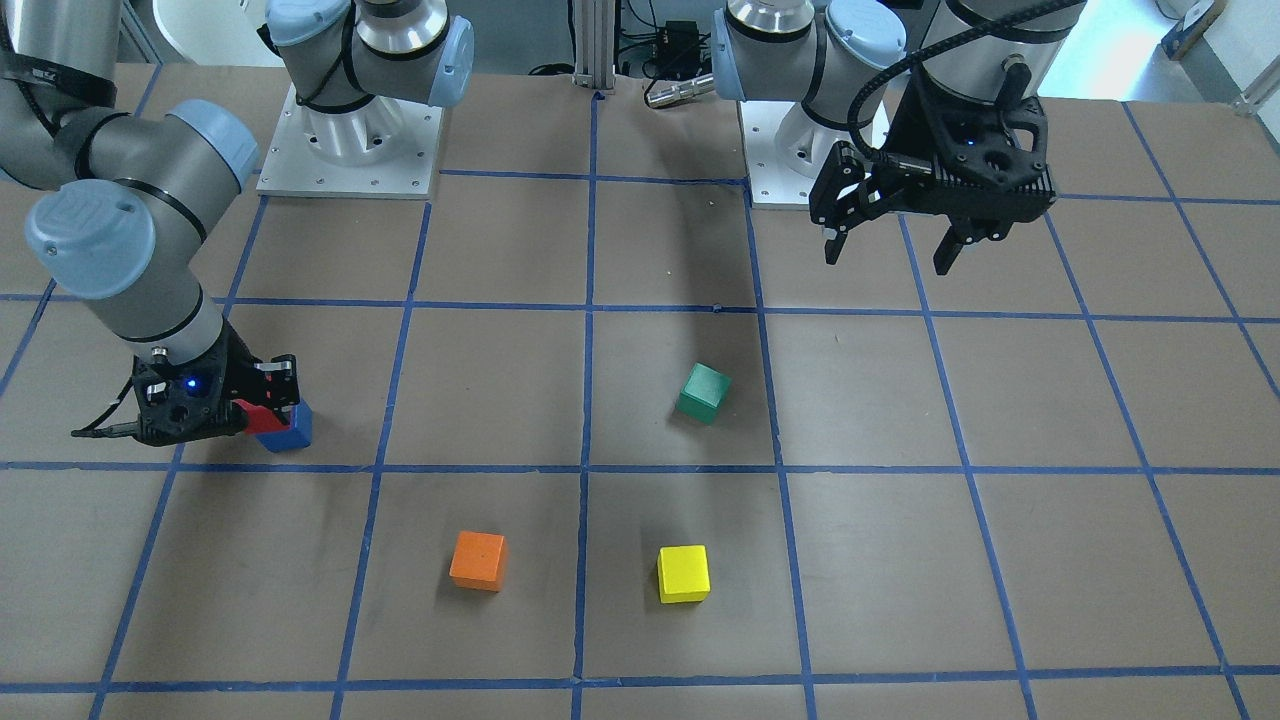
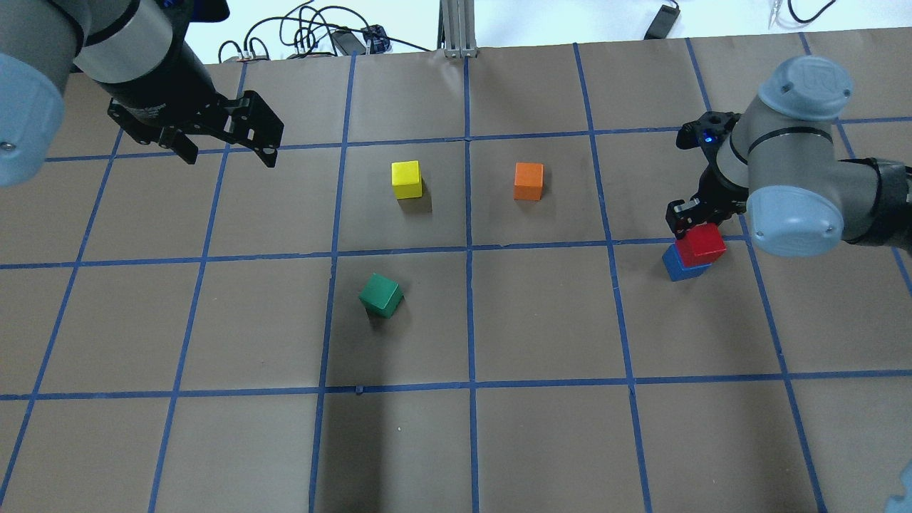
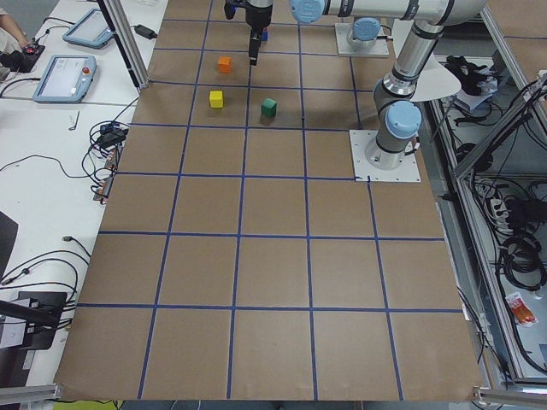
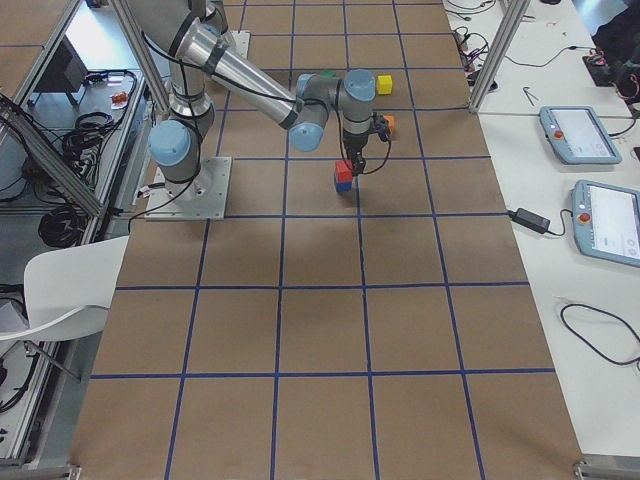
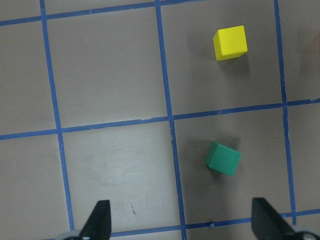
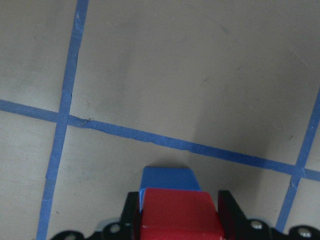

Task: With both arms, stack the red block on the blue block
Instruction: 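Lower the red cube onto the blue cube and open the right gripper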

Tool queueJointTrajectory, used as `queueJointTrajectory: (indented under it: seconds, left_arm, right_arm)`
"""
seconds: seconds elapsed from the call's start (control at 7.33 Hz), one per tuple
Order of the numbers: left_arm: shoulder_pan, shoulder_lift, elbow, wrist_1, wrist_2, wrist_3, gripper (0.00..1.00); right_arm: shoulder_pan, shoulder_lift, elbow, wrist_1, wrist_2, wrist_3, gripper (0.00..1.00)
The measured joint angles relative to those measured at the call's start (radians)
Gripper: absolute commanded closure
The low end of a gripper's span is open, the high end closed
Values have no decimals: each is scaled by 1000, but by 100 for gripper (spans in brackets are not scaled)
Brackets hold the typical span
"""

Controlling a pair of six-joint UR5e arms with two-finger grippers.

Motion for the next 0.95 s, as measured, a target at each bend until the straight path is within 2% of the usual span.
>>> queueJointTrajectory:
  seconds: [0.14,0.41,0.95]
  left_arm:
    - [0,0,0,0,0,0,0]
    - [0,-2,0,0,0,0,0]
    - [0,-1,1,0,0,0,0]
  right_arm:
    - [0,0,2,0,0,2,28]
    - [0,0,4,0,-1,5,0]
    - [0,-4,-11,22,-20,8,0]
